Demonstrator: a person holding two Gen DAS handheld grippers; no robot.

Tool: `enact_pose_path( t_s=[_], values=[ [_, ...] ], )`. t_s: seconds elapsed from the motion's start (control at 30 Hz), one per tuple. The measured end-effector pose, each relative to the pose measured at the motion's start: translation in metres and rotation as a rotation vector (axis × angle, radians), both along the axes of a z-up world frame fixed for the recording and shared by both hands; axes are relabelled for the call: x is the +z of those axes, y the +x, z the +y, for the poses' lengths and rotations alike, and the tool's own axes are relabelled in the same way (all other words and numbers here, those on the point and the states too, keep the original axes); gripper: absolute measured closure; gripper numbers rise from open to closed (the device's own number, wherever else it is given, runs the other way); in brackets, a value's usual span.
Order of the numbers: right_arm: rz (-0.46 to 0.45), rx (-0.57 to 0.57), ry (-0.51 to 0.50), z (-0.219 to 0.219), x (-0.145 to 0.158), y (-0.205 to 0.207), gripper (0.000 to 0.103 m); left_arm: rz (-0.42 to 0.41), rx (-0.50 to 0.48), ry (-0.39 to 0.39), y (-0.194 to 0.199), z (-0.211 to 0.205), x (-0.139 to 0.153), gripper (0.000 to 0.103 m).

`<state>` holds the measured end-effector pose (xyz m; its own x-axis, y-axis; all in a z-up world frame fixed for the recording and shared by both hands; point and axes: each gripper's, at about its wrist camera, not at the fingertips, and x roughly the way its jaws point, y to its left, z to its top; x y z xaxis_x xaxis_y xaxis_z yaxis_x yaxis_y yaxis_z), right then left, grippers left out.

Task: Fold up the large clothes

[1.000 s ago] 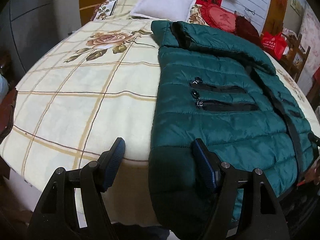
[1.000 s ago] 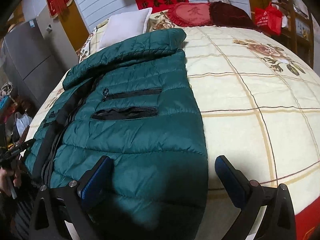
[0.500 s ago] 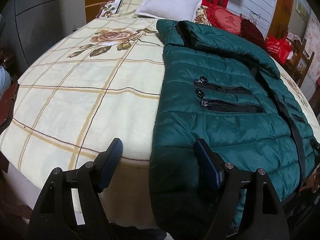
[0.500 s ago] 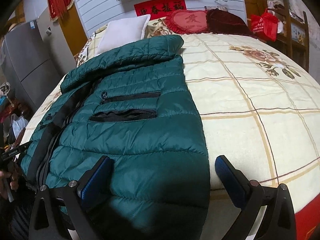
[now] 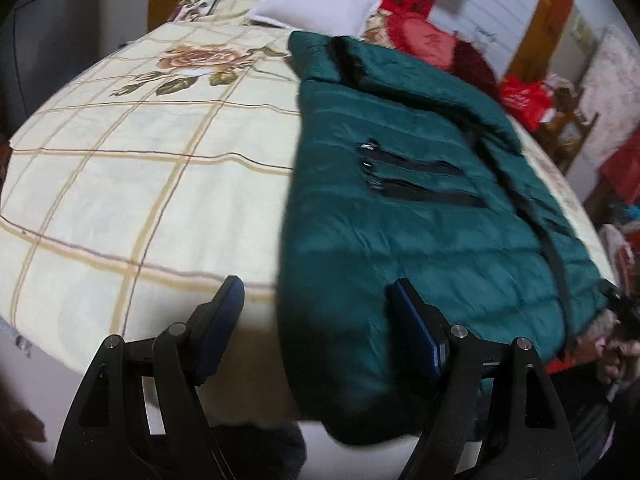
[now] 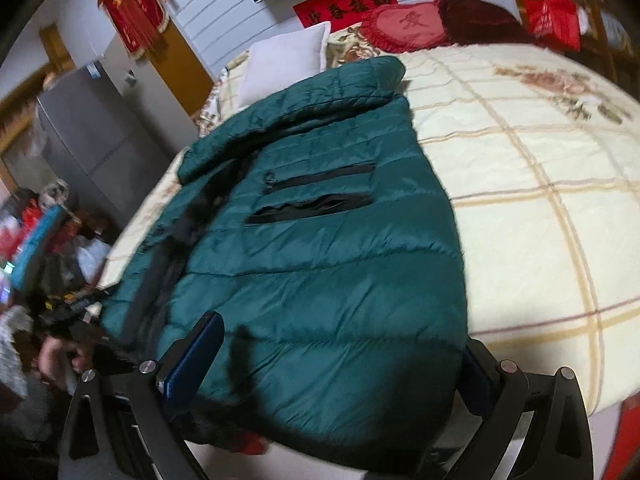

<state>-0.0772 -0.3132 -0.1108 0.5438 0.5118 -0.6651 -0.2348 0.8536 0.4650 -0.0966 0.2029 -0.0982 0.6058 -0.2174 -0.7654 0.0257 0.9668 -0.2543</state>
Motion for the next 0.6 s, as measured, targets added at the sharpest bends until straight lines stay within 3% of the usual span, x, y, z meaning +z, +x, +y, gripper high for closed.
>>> enact_pose_path(
  t_s=[0.1,0.17,0.4,0.6],
  values=[
    [0.009,0.020,0.062,-0.003,-0.001,-0.004,0.000,-0.007,-0.089,-0.052,-0.013,-0.011,0.001,0.026],
    [0.006,0.036,0.063,0.002,-0.001,-0.005,0.000,-0.014,-0.112,-0.013,-0.015,-0.023,0.001,0.026],
    [-0.020,0.019,-0.051,0.018,-0.001,0.001,0.003,-0.018,-0.101,0.011,-0.009,-0.035,0.004,0.026],
    [-0.011,0.029,0.046,0.007,-0.005,0.001,0.034,-0.014,-0.101,-0.018,-0.005,-0.032,0.001,0.026]
  ],
)
